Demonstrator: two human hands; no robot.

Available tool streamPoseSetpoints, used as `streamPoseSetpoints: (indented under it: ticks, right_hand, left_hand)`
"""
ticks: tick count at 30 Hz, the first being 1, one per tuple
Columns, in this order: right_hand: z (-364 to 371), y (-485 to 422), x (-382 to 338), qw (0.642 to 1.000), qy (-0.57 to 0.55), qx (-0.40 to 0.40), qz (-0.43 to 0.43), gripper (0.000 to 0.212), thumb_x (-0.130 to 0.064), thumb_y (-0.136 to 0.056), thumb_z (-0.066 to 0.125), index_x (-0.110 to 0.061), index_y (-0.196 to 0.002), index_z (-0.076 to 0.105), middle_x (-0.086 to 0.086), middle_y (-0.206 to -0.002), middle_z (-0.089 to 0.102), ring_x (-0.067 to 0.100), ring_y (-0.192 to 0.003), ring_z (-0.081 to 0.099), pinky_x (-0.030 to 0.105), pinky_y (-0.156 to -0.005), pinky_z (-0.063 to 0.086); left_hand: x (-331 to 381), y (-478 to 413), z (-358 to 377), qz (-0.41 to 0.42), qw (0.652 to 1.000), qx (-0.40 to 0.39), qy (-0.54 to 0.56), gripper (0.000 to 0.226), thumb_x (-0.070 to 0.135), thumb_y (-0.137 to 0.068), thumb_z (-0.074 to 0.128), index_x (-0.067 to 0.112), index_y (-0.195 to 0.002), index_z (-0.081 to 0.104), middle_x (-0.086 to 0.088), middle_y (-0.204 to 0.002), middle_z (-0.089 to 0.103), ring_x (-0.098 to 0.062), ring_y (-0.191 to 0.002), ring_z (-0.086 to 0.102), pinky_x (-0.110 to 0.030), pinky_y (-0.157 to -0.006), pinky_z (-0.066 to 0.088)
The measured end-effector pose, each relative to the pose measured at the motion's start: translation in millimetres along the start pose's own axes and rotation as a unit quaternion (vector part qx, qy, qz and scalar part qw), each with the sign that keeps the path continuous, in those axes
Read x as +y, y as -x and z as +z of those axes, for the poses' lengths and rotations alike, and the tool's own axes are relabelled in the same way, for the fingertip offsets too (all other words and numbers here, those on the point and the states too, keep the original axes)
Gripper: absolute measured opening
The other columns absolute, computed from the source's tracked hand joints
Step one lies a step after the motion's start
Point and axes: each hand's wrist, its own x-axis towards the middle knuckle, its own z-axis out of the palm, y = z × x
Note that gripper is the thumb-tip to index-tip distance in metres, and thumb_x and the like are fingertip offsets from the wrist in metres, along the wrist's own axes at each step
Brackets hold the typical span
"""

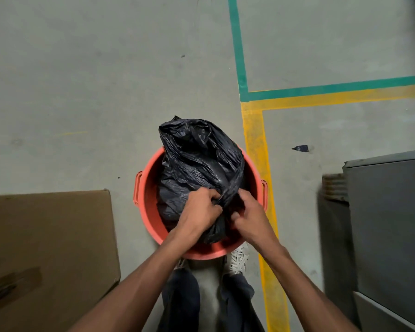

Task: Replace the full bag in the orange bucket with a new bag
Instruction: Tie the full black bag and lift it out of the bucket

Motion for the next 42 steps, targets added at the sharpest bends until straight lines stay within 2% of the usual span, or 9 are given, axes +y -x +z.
streamPoseSetpoints:
  ticks: [5,11,15,21,24,27,36,39,42]
  right_hand:
    - [15,-1,21,0.984,0.115,-0.093,-0.097,0.094,-0.02,-0.075,0.078,-0.016,-0.152,0.026,0.003,-0.152,0.033,0.02,-0.14,0.034,0.031,-0.116,0.03]
    - [14,11,22,0.972,0.162,-0.157,-0.061,0.118,-0.047,-0.065,0.086,-0.015,-0.156,0.019,0.005,-0.155,0.025,0.015,-0.138,0.027,0.027,-0.118,0.024]
    - [17,19,31,0.993,0.094,-0.035,-0.068,0.072,-0.01,-0.082,0.074,-0.027,-0.145,0.042,-0.001,-0.115,0.058,0.01,-0.107,0.05,0.027,-0.096,0.043]
    - [21,19,25,0.997,0.062,-0.014,-0.035,0.075,0.018,-0.073,0.044,-0.019,-0.138,0.057,-0.014,-0.101,0.058,0.007,-0.101,0.052,0.02,-0.093,0.04]
    - [25,18,22,0.998,0.04,-0.027,-0.032,0.073,0.013,-0.069,0.042,-0.015,-0.135,0.059,0.0,-0.12,0.058,0.019,-0.119,0.053,0.036,-0.108,0.04]
    - [33,20,14,0.996,0.064,-0.051,-0.022,0.063,0.001,-0.069,0.042,-0.014,-0.126,0.062,0.007,-0.13,0.05,0.027,-0.123,0.047,0.044,-0.108,0.038]
    - [56,42,-11,0.983,0.161,0.08,-0.019,0.102,-0.004,-0.062,0.045,-0.027,-0.157,0.015,0.002,-0.165,-0.01,0.016,-0.152,0.004,0.035,-0.114,0.014]
    - [55,27,-10,0.986,0.121,0.042,-0.103,0.077,0.0,-0.079,0.047,-0.032,-0.149,0.039,-0.005,-0.165,0.012,0.011,-0.152,0.0,0.028,-0.119,0.001]
    - [55,15,-23,0.995,-0.097,-0.011,0.013,0.037,-0.012,-0.101,0.048,-0.039,-0.112,0.071,-0.009,-0.138,0.059,0.004,-0.141,0.035,0.018,-0.11,0.026]
  left_hand:
    - [0,5,11,-0.051,0.982,-0.072,0.168,0.006,0.016,-0.066,0.065,0.011,-0.064,0.063,0.004,-0.053,0.055,-0.012,-0.053,0.049,-0.032,-0.057,0.043]
    - [-7,4,3,-0.183,0.849,-0.12,0.48,0.028,-0.016,-0.085,0.053,0.008,-0.077,0.064,0.0,-0.06,0.067,-0.005,-0.054,0.064,-0.014,-0.052,0.052]
    - [0,6,-3,-0.194,0.806,-0.18,0.529,0.029,-0.017,-0.087,0.044,0.001,-0.073,0.061,-0.013,-0.072,0.068,-0.016,-0.063,0.069,-0.025,-0.064,0.061]
    - [-6,-3,-4,-0.255,0.918,0.013,0.304,0.031,0.038,-0.082,0.06,0.01,-0.076,0.071,-0.003,-0.062,0.067,-0.015,-0.047,0.063,-0.03,-0.051,0.056]
    - [2,-3,0,-0.344,0.898,-0.031,0.271,0.096,0.09,-0.051,0.059,0.012,-0.107,0.064,-0.006,-0.102,0.068,-0.024,-0.085,0.068,-0.037,-0.056,0.059]
    - [8,-7,12,-0.397,0.893,-0.069,0.2,0.13,0.086,-0.037,0.071,0.009,-0.134,0.034,-0.011,-0.131,0.045,-0.034,-0.116,0.054,-0.04,-0.068,0.056]
    - [-8,-32,31,-0.347,0.855,-0.004,0.386,0.033,0.026,-0.072,0.077,-0.001,-0.087,0.067,-0.008,-0.086,0.071,-0.019,-0.074,0.067,-0.024,-0.062,0.053]
    - [-24,-29,34,-0.362,0.808,-0.027,0.464,0.03,0.027,-0.086,0.065,-0.002,-0.095,0.064,-0.019,-0.094,0.067,-0.025,-0.078,0.064,-0.028,-0.07,0.052]
    - [-40,-18,38,-0.386,0.797,-0.054,0.461,0.024,0.019,-0.097,0.046,0.01,-0.077,0.057,-0.01,-0.065,0.052,-0.015,-0.042,0.052,-0.017,-0.04,0.039]
